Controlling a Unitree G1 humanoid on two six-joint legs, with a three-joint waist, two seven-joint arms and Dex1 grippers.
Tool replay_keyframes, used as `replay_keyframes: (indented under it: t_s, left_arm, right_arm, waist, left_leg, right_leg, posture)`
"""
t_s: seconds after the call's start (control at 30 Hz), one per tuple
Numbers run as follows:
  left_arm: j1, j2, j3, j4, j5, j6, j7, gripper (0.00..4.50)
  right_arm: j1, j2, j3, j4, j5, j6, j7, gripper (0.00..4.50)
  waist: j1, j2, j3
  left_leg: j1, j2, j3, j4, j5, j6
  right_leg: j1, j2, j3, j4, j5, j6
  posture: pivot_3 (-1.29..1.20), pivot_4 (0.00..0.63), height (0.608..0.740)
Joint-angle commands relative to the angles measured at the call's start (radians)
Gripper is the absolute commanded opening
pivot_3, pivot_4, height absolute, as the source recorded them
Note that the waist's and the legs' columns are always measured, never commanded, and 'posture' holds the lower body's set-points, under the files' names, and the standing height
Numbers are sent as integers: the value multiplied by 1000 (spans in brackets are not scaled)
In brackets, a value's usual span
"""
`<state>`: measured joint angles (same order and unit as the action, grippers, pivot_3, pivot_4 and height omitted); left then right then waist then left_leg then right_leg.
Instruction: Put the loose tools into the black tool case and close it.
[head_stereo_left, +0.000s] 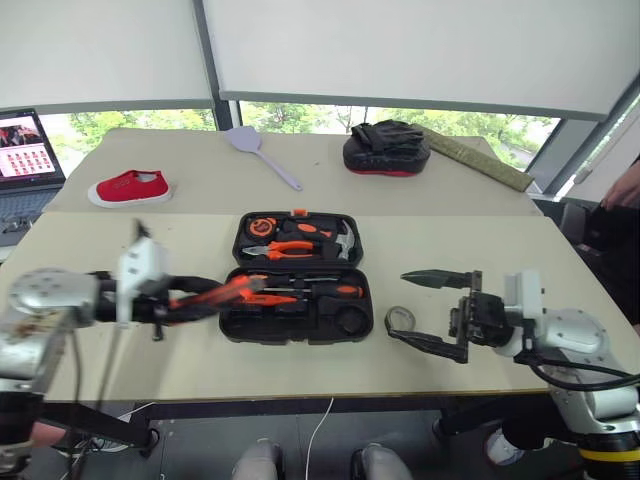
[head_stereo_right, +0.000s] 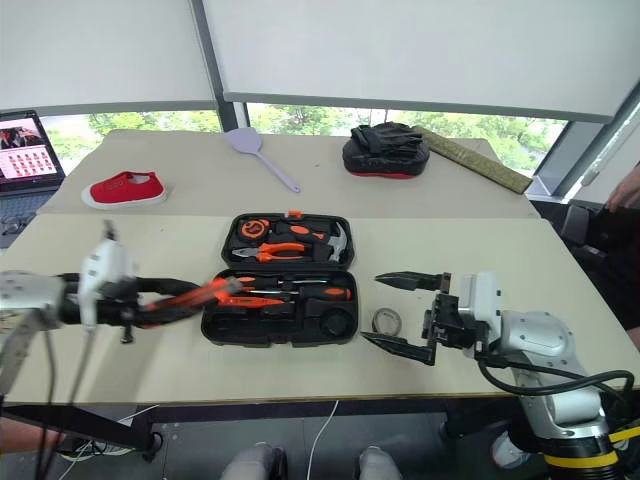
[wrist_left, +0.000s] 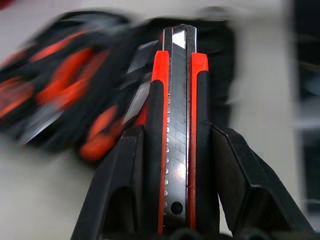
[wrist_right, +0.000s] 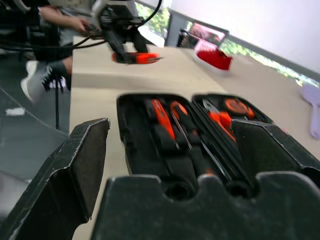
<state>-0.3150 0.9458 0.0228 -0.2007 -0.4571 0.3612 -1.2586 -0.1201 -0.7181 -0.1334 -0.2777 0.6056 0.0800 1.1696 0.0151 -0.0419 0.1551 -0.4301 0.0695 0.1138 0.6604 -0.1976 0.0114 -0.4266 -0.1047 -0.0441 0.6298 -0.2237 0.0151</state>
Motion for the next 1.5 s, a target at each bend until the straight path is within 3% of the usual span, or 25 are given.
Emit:
replay_keyframes:
  t_s: [0.03, 0.3, 0.8, 0.93, 0.97, 1.07, 1.17, 1.27, 1.4, 1.5]
  left_arm:
    - [-75, -12, -121, -64, 81, 66, 34, 1485]
    - [-219, -81, -305, 8, 273, 58, 79, 1485]
    - [-238, -125, -400, 81, 413, -32, 60, 1485]
    - [-229, -160, -380, 83, 385, 19, 65, 1485]
    - [-221, -158, -379, 87, 390, -2, 62, 1985]
    - [-211, -170, -355, 106, 373, -33, 56, 2833]
    - [-220, -240, -267, 144, 278, -58, 69, 3879]
    - [-229, -299, -150, 195, 145, -70, 36, 3879]
    - [-224, -294, -76, 251, 68, -83, -22, 3879]
    - [-193, -269, -67, 291, 83, -152, -71, 3124]
  right_arm:
    - [12, -29, -35, -7, 19, 20, 23, 4500]
    - [27, -42, -46, -35, 28, 33, 34, 4500]
    - [46, -13, -49, -41, 14, 5, 22, 4500]
    - [48, -8, -47, -38, 13, 3, 21, 4500]
    - [47, -6, -45, -37, 12, 3, 19, 4500]
    - [43, 1, -43, -34, 11, 3, 17, 4500]
    - [34, 13, -39, -23, 11, 3, 12, 4500]
    - [26, 29, -32, -6, 6, -1, 8, 4500]
    - [22, 43, -30, 10, -2, -7, 8, 4500]
    - [26, 55, -26, 21, -10, -16, 5, 4500]
  waist:
    - [-6, 0, 0]
    - [-1, 0, 0]
    - [-1, 1, 0]
    - [-1, 1, 0]
    - [-1, 1, 0]
    - [-1, 1, 0]
    - [-1, 1, 0]
    - [1, 1, 0]
    - [-6, 1, 0]
    - [-6, 1, 0]
  left_leg:
    - [1, 1, -1, 0, 0, 0]
    - [4, 2, -2, 0, 0, 0]
    - [4, 2, -3, 0, 0, 0]
    - [5, 2, -3, 0, 0, 0]
    - [5, 2, -3, 0, 0, 0]
    - [5, 2, -3, 1, 0, 0]
    - [5, 2, -3, 1, 0, 1]
    - [4, 2, -3, 1, 0, 1]
    - [5, 2, -3, 1, 0, 1]
    - [5, 2, -3, 1, 0, 1]
  right_leg:
    - [0, 3, 1, 0, 0, 0]
    - [2, 8, 6, 0, -4, 5]
    - [2, 8, 6, 0, -4, 5]
    - [3, 8, 6, 0, -4, 5]
    - [3, 8, 6, 0, -4, 5]
    - [3, 8, 6, 0, -4, 5]
    - [3, 8, 7, 0, -3, 4]
    - [3, 8, 6, 0, 0, 0]
    - [3, 9, 6, 1, 0, -1]
    - [3, 9, 6, 1, 0, -1]
  posture:
    - [0, 150, 740]
    - [0, 150, 740]
    - [0, 150, 740]
    - [0, 150, 740]
    - [0, 150, 740]
    - [0, 150, 740]
    - [0, 150, 740]
    - [0, 150, 740]
    - [0, 150, 740]
    - [0, 150, 740]
